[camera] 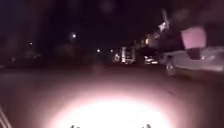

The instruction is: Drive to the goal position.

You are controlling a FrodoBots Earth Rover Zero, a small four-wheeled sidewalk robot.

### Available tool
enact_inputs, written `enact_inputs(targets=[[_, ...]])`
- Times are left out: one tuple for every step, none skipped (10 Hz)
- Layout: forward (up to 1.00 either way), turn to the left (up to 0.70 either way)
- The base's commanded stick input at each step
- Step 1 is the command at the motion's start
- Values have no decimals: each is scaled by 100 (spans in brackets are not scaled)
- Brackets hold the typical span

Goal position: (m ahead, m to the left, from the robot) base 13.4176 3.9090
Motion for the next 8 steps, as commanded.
enact_inputs(targets=[[100,0],[100,0],[100,0],[100,0],[100,0],[100,0],[100,0],[100,0]])
